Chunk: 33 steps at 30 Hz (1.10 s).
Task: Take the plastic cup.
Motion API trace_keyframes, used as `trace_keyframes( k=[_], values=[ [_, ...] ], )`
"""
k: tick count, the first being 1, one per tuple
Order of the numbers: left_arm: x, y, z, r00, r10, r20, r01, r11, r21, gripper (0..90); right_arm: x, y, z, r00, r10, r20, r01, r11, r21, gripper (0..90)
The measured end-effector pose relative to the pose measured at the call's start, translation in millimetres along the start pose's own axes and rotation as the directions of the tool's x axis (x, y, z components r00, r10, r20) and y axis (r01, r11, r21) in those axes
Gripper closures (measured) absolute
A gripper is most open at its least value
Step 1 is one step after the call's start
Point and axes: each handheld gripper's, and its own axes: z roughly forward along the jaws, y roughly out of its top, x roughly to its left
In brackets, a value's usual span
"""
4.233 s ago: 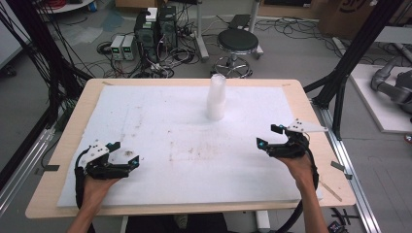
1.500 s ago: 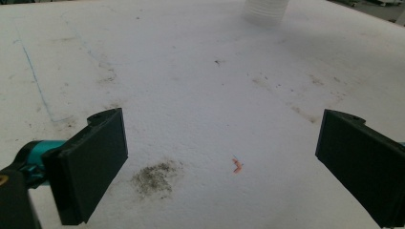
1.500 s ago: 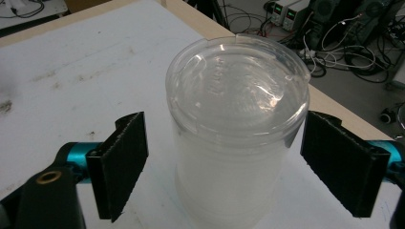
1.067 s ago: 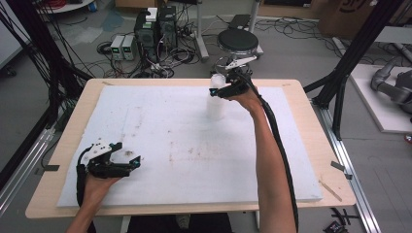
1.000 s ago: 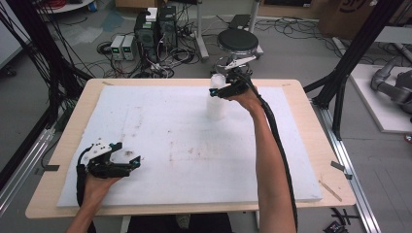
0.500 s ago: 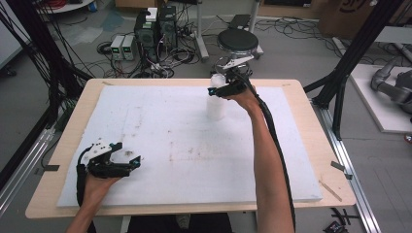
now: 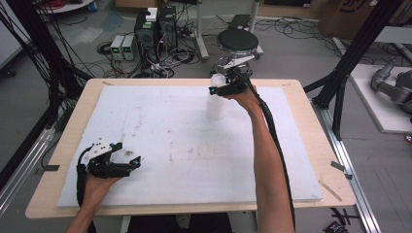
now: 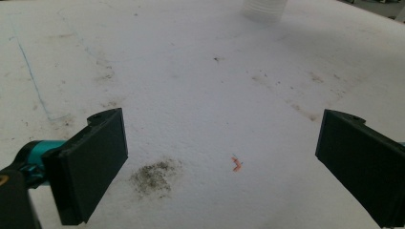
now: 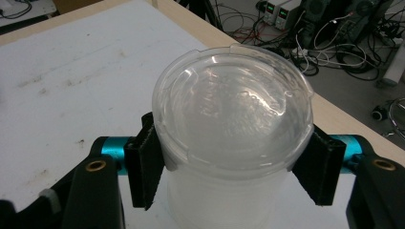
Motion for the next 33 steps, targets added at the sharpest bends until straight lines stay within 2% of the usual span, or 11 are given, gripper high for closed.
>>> trace_keyframes(
  k=[13, 20, 25, 28, 30, 33],
  values=[
    [-0.3, 0.0, 0.3, 1.0000, 0.000, 0.000, 0.000, 1.0000, 0.001, 3.6, 1.0, 1.6, -2.9, 0.9999, -0.007, 0.012, 0.007, 1.000, -0.001, 35.8],
    [-0.5, 0.0, 0.6, 1.0000, -0.002, 0.001, 0.002, 1.0000, 0.000, 3.6, 2.1, 9.0, -11.4, 0.9998, -0.003, 0.018, 0.003, 1.000, -0.024, 35.9],
    [-0.8, 0.1, 1.2, 1.0000, -0.001, -0.001, 0.001, 1.0000, 0.000, 3.6, 3.4, 22.6, -24.0, 0.9996, -0.007, 0.026, 0.008, 0.999, -0.054, 36.0],
    [-1.0, 0.0, 1.0, 1.0000, 0.000, -0.003, 0.000, 1.0000, -0.001, 3.6, 5.2, 36.4, -34.6, 0.9996, -0.014, 0.024, 0.016, 0.996, -0.089, 36.7],
    [-1.1, 0.0, 0.8, 1.0000, -0.001, -0.003, 0.001, 1.0000, -0.002, 3.6, 8.4, 52.1, -47.5, 0.9989, -0.022, 0.041, 0.026, 0.994, -0.104, 37.4],
    [-1.0, -0.1, 0.8, 1.0000, 0.000, -0.002, 0.000, 1.0000, -0.003, 3.6, 9.2, 60.3, -54.6, 0.9982, -0.030, 0.051, 0.035, 0.993, -0.114, 37.3]
  ],
)
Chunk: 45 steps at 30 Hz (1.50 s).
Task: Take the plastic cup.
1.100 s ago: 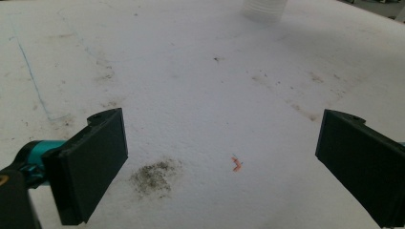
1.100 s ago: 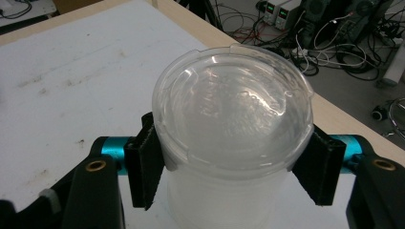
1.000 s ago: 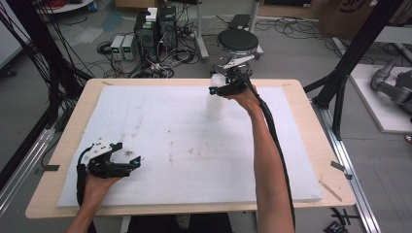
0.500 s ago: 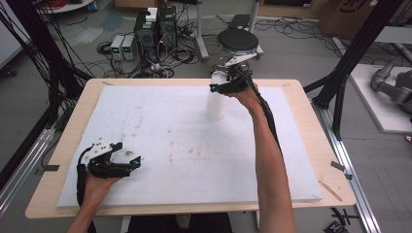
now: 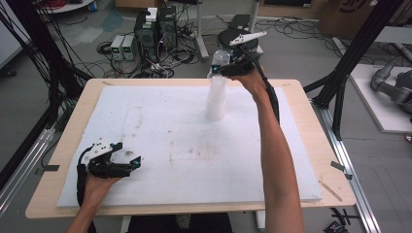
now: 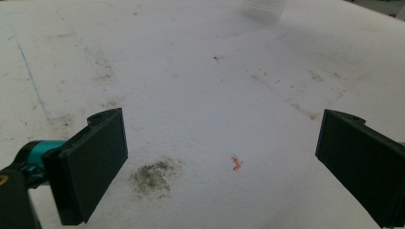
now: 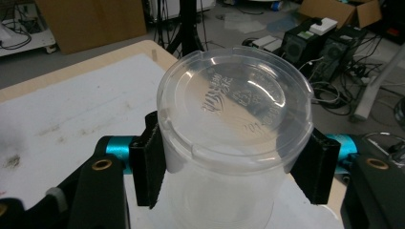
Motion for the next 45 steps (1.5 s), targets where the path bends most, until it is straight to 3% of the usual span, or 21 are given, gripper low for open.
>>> trace_keyframes(
  k=[3, 7, 14, 25, 27, 32, 33, 37, 38, 45],
  values=[
    [0.0, 0.1, 0.0, 1.0000, 0.002, 0.001, -0.002, 1.0000, 0.003, 3.6, 1.7, 18.0, -13.3, 0.9998, -0.012, 0.017, 0.012, 1.000, -0.007, 37.4],
    [0.0, 0.1, 0.0, 1.0000, 0.002, 0.002, -0.002, 1.0000, 0.003, 3.6, 2.5, 26.9, -22.2, 0.9994, -0.019, 0.029, 0.020, 1.000, -0.016, 37.7],
    [0.8, 0.2, 0.1, 1.0000, 0.000, 0.010, 0.000, 1.0000, 0.006, 3.6, 3.6, 26.9, -33.6, 0.9993, -0.013, 0.034, 0.014, 1.000, -0.022, 38.9],
    [3.1, 0.3, 0.0, 0.9996, -0.015, 0.025, 0.015, 0.9999, 0.007, 3.6, 25.4, 0.6, -66.2, 0.9966, -0.012, -0.082, 0.003, 0.994, -0.111, 39.7],
    [3.2, 0.3, -0.1, 0.9995, -0.016, 0.026, 0.016, 0.9998, 0.007, 3.6, 39.3, -6.4, -76.2, 0.9921, -0.029, -0.122, 0.015, 0.993, -0.114, 39.7],
    [3.3, 0.4, -0.1, 0.9994, -0.017, 0.031, 0.017, 0.9998, 0.011, 3.6, 58.5, -17.7, -85.2, 0.9833, -0.057, -0.173, 0.034, 0.991, -0.131, 39.7],
    [3.3, 0.4, -0.1, 0.9994, -0.018, 0.031, 0.017, 0.9998, 0.011, 3.6, 69.0, -23.6, -88.4, 0.9750, -0.069, -0.211, 0.038, 0.988, -0.147, 39.7],
    [3.2, 0.5, -0.1, 0.9994, -0.017, 0.030, 0.016, 0.9998, 0.012, 3.6, 83.3, -33.5, -91.9, 0.9663, -0.091, -0.241, 0.050, 0.983, -0.175, 39.7],
    [3.0, 0.4, -0.3, 0.9995, -0.015, 0.027, 0.015, 0.9998, 0.010, 3.6, 93.5, -41.7, -93.4, 0.9620, -0.100, -0.254, 0.056, 0.983, -0.176, 39.7],
    [2.5, 0.3, -0.4, 0.9996, -0.010, 0.027, 0.010, 0.9999, 0.008, 3.6, 114.4, -61.1, -93.2, 0.9479, -0.115, -0.297, 0.065, 0.983, -0.172, 39.7]
  ],
)
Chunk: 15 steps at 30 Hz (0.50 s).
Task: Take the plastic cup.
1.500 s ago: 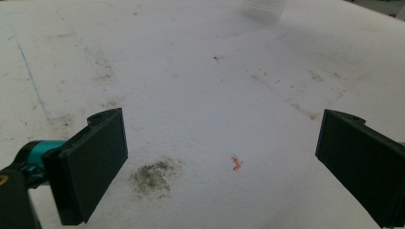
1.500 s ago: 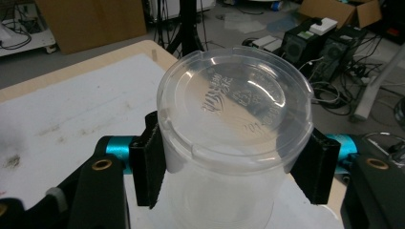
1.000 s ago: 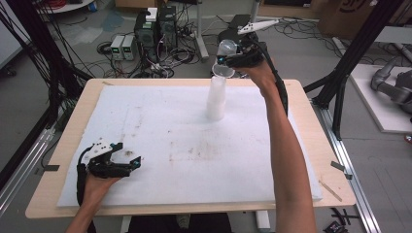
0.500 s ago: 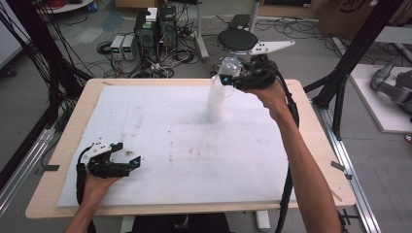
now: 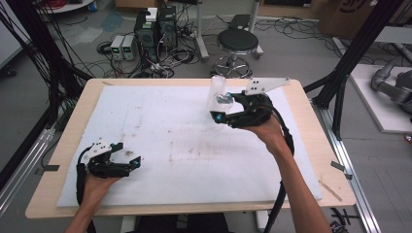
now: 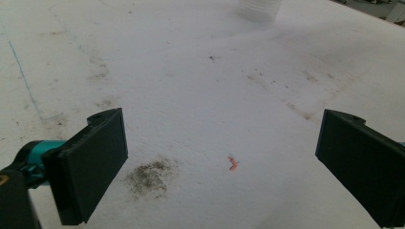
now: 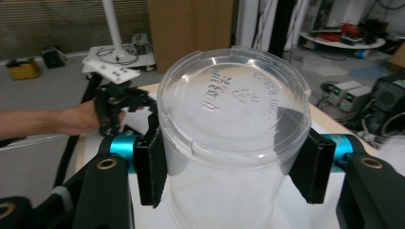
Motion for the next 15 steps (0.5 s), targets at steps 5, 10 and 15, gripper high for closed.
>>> trace_keyframes(
  k=[5, 10, 15],
  values=[
    [-0.1, 0.1, 0.2, 1.0000, 0.000, -0.001, 0.000, 1.0000, 0.002, 3.6, 21.0, -17.9, 9.6, 0.9992, -0.015, -0.036, 0.014, 1.000, -0.028, 39.7],
    [-0.6, -0.1, -0.1, 1.0000, 0.003, -0.001, -0.003, 1.0000, -0.001, 3.6, 37.4, -36.0, 26.0, 0.9964, -0.023, -0.081, 0.022, 1.000, -0.021, 39.7],
    [-0.4, 0.0, 0.1, 1.0000, 0.000, 0.000, 0.000, 1.0000, -0.001, 3.6, 43.4, -47.7, 40.2, 0.9921, -0.019, -0.124, 0.020, 1.000, 0.006, 39.7]
  ],
)
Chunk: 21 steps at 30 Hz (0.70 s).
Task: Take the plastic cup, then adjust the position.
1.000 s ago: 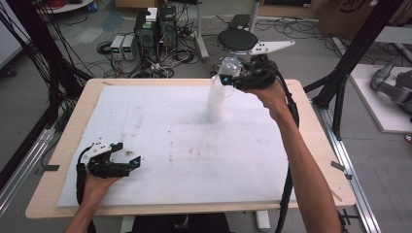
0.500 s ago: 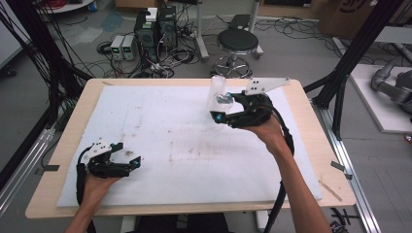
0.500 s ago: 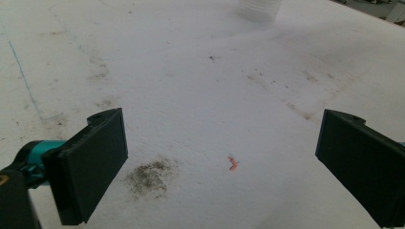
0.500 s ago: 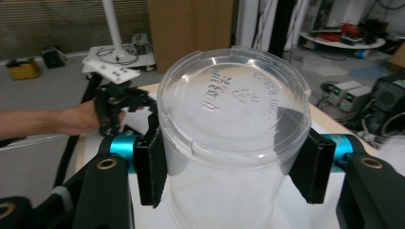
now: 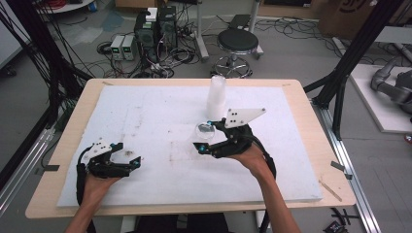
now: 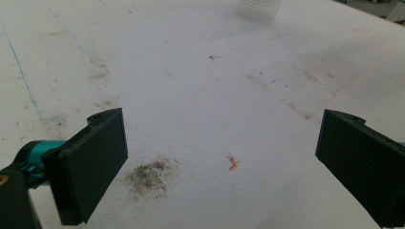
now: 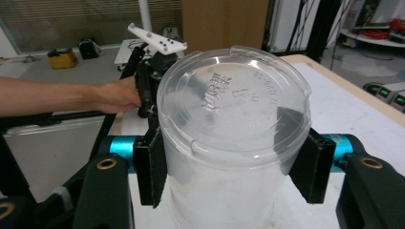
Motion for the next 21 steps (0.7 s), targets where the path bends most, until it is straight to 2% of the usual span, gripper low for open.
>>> trace_keyframes(
  k=[9, 12, 15, 21],
  values=[
    [-0.5, -0.1, -0.3, 1.0000, 0.010, -0.002, -0.010, 1.0000, 0.001, 3.6, 2.5, -9.7, 7.4, 0.9998, 0.005, -0.019, -0.006, 1.000, -0.016, 39.6],
    [-1.4, -0.4, -0.8, 0.9999, 0.014, -0.008, -0.014, 0.9999, -0.007, 3.6, 2.7, -10.7, 7.8, 0.9997, 0.008, -0.023, -0.009, 0.999, -0.036, 39.7],
    [-2.0, -0.8, -1.6, 0.9998, 0.017, -0.014, -0.017, 0.9997, -0.018, 3.6, 2.3, -11.8, 10.2, 0.9996, 0.009, -0.028, -0.010, 0.999, -0.035, 39.7],
    [-1.0, -0.2, -0.5, 0.9999, 0.009, -0.012, -0.009, 1.0000, -0.002, 3.6, 1.0, -15.0, 11.6, 0.9994, 0.014, -0.033, -0.015, 1.000, -0.027, 39.7]
  ],
)
